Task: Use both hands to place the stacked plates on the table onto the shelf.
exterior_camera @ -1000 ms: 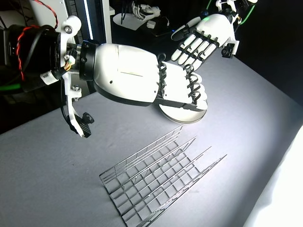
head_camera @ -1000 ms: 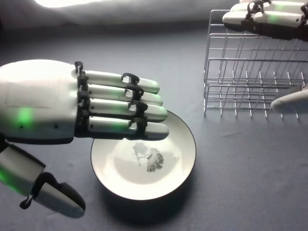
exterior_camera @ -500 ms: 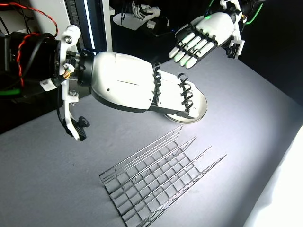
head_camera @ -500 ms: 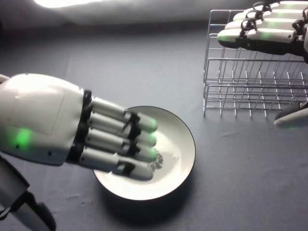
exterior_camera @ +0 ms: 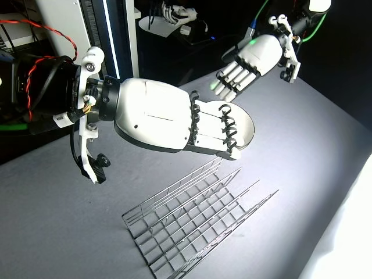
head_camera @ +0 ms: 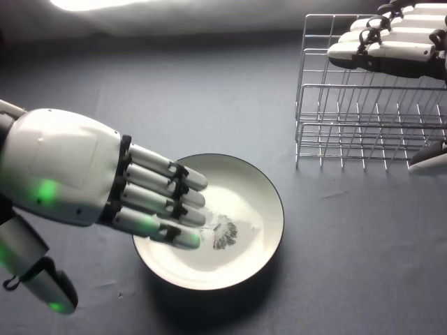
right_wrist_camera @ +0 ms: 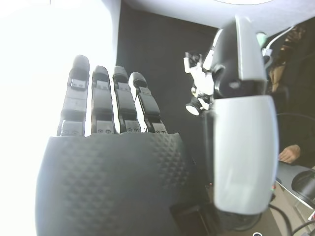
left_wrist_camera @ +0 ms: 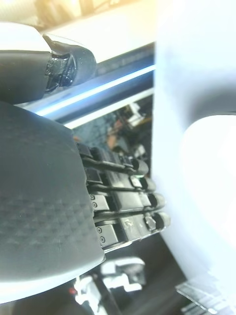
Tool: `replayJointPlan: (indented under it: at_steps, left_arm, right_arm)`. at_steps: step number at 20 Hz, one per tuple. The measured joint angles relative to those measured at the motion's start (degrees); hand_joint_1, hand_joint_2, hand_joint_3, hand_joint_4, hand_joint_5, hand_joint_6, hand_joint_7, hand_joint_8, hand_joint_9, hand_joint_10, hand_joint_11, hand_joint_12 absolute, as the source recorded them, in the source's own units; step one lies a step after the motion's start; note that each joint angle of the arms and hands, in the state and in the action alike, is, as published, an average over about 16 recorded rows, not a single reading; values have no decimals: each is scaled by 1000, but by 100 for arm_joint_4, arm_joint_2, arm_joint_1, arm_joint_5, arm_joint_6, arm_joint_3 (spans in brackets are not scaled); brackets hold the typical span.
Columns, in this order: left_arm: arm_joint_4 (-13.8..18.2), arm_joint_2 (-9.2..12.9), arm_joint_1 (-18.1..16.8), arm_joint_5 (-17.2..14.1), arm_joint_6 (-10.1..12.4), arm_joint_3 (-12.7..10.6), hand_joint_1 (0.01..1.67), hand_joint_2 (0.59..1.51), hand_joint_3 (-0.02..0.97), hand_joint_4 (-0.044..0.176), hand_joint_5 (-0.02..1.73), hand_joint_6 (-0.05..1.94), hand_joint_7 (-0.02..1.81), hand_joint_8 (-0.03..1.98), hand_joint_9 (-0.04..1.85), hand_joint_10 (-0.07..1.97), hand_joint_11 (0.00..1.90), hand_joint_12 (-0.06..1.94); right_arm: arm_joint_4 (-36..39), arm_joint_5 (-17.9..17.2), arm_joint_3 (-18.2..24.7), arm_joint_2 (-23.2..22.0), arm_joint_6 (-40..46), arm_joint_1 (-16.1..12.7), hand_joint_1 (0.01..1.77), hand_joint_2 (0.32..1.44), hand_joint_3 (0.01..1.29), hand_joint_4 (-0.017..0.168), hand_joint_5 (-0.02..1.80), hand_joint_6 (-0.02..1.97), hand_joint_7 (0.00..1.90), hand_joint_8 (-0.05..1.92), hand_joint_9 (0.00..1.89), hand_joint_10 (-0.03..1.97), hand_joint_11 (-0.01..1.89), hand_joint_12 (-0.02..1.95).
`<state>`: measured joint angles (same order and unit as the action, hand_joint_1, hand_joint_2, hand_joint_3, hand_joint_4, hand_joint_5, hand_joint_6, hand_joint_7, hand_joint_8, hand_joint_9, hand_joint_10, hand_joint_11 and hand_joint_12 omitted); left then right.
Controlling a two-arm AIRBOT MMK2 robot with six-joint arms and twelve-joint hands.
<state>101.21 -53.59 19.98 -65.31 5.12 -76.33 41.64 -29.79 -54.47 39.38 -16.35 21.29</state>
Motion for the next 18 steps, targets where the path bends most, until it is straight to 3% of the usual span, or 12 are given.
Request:
replayJointPlan:
  at_steps: [9,18]
  left_arm:
    - [137,-400,367,212,-21,-619,17,1110,5,3,21,10,17,2,18,17,15,5]
    - [132,-627,665,275,-189,-1011,17,1113,5,2,19,7,17,1,17,16,15,3]
  right_arm:
    - [51,-65,-24,3,-2,44,765,1012,16,-2,13,22,20,13,14,18,21,223]
    - [164,-191,-47,3,-3,67,776,1014,17,0,12,22,20,13,17,19,20,226]
